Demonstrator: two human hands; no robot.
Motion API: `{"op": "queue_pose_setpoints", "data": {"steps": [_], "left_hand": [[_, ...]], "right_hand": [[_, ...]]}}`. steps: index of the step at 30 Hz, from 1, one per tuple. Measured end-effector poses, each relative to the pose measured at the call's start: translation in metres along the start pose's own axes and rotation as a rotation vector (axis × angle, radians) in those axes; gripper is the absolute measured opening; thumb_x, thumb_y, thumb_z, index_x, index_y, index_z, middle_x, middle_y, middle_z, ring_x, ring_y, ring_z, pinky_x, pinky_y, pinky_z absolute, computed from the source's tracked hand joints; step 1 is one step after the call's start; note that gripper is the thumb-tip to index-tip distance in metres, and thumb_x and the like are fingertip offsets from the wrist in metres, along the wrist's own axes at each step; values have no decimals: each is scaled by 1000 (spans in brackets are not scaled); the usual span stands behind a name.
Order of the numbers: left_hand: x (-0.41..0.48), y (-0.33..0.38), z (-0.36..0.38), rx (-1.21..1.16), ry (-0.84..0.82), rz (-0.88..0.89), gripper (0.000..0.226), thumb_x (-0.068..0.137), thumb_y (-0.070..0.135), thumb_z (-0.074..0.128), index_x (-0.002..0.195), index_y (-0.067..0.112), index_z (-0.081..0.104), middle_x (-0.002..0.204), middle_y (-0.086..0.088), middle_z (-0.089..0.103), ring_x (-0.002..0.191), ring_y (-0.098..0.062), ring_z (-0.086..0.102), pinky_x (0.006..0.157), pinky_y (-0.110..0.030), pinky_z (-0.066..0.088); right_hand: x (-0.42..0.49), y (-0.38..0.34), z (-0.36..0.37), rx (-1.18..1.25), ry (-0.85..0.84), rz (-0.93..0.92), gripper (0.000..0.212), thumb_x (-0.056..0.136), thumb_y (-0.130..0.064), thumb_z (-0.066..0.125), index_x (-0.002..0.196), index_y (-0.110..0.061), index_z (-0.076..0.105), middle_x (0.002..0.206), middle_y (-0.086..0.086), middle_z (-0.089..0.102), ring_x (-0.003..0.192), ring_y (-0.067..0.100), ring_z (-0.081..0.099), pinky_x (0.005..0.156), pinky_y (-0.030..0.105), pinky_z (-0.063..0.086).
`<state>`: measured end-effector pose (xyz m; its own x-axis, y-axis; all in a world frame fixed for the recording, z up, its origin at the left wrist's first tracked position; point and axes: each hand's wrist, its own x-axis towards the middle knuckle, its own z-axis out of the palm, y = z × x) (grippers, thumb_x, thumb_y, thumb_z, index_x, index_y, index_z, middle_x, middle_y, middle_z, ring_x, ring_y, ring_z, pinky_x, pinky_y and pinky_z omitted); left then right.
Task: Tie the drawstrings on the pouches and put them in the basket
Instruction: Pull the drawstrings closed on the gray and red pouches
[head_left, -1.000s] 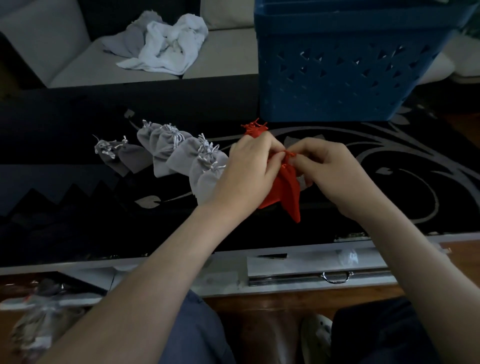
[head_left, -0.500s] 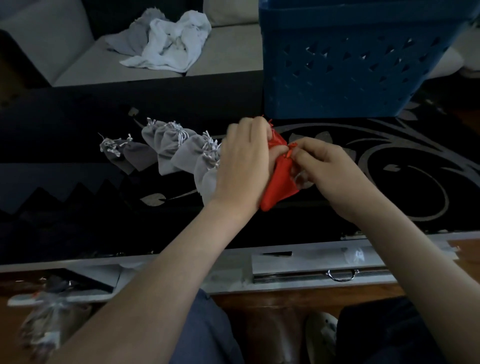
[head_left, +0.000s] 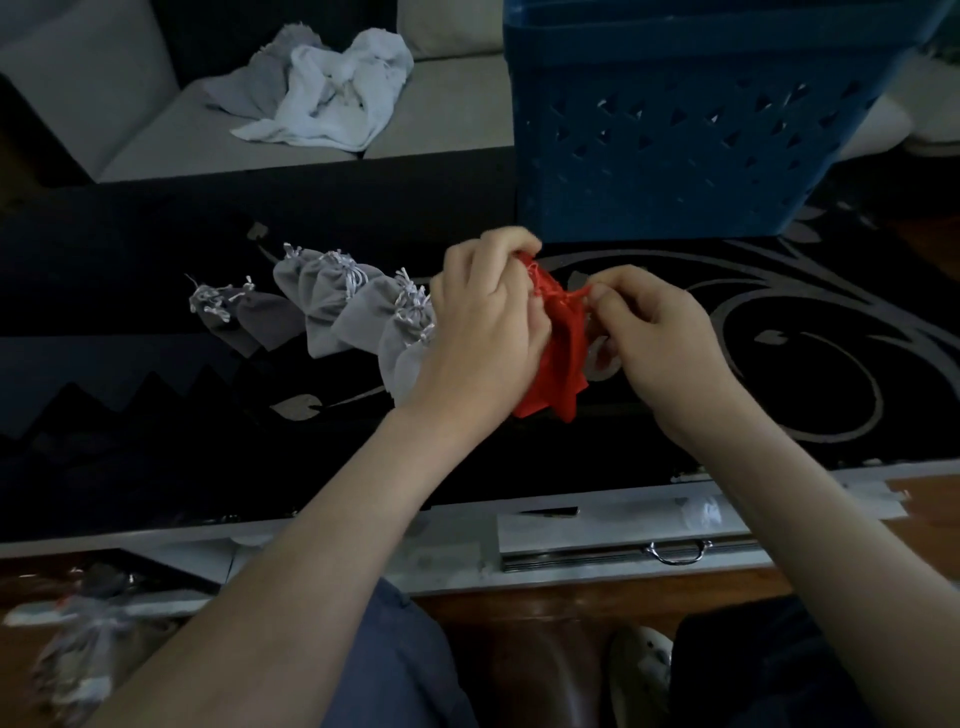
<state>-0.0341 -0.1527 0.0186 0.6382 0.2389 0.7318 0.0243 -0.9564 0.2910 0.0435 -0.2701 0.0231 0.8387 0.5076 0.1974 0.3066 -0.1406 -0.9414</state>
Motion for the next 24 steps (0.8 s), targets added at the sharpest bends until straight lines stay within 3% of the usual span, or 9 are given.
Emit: {"op": "queue_pose_setpoints", "data": {"steps": [5, 7, 9, 11, 14, 17, 20, 22, 24], "left_hand": [[-1, -4, -1, -252, -172, -177, 15, 90, 3, 49, 77, 9, 47, 118, -6, 54, 98, -8, 54, 83, -14, 42], [-2, -6, -2, -248, -254, -279, 14, 93, 8, 51, 79, 11, 49, 114, -5, 60, 96, -11, 57, 82, -20, 43], [-3, -5, -1, -227, -306, -322, 13, 95, 15, 51, 83, 13, 49, 98, -4, 65, 86, -13, 59, 71, -17, 41], [-4, -2, 1, -231, -346, -312, 17, 96, 21, 51, 82, 15, 47, 75, 8, 57, 67, -1, 52, 61, -14, 37], [-2, 2, -1, -318, -346, -306, 20, 98, 24, 49, 80, 16, 45, 65, 12, 46, 60, 4, 47, 58, -11, 34], [2, 3, -9, -343, -362, -360, 20, 100, 24, 45, 85, 13, 52, 70, 11, 51, 65, 6, 49, 62, -6, 33], [-2, -6, -9, -70, -645, -367, 19, 94, 32, 55, 106, 17, 51, 93, 10, 51, 86, -3, 48, 70, -5, 30], [-9, -11, -5, 56, -856, -381, 47, 86, 38, 65, 118, 15, 39, 115, 1, 45, 108, -14, 45, 88, -19, 34], [-13, -12, -1, 112, -898, -354, 58, 83, 37, 69, 121, 12, 33, 124, -8, 38, 117, -23, 41, 96, -31, 35]], "right_hand": [[3, 5, -1, 108, -79, 116, 21, 97, -16, 49, 82, -14, 63, 75, 9, 63, 64, 20, 60, 63, 35, 53], [3, 5, 0, 206, -161, 135, 18, 98, -16, 48, 85, -18, 59, 78, 3, 61, 69, 15, 61, 64, 32, 56], [-1, 6, 2, 245, -246, 118, 4, 96, -20, 53, 97, -21, 56, 85, -2, 60, 76, 9, 61, 67, 27, 57], [-3, 8, 4, 152, -296, 84, 25, 89, -22, 61, 112, -24, 50, 95, -8, 60, 83, 4, 60, 69, 19, 54], [2, 11, 0, 176, -308, 75, 37, 86, -14, 65, 116, -27, 48, 99, -6, 62, 94, 7, 60, 76, 18, 49], [8, 20, -1, 126, -308, 109, 37, 88, -8, 63, 120, -22, 50, 107, 1, 63, 105, 16, 59, 88, 28, 49], [10, 35, 8, -249, -288, 37, 44, 86, -11, 65, 126, -19, 48, 112, 0, 58, 101, 12, 53, 85, 18, 38], [7, 43, 14, -368, -282, -30, 48, 86, -8, 65, 129, -15, 46, 110, 2, 54, 96, 10, 49, 78, 14, 32], [5, 47, 16, -442, -264, -117, 52, 85, -6, 64, 132, -12, 43, 114, 5, 53, 100, 12, 46, 80, 15, 30]]}}
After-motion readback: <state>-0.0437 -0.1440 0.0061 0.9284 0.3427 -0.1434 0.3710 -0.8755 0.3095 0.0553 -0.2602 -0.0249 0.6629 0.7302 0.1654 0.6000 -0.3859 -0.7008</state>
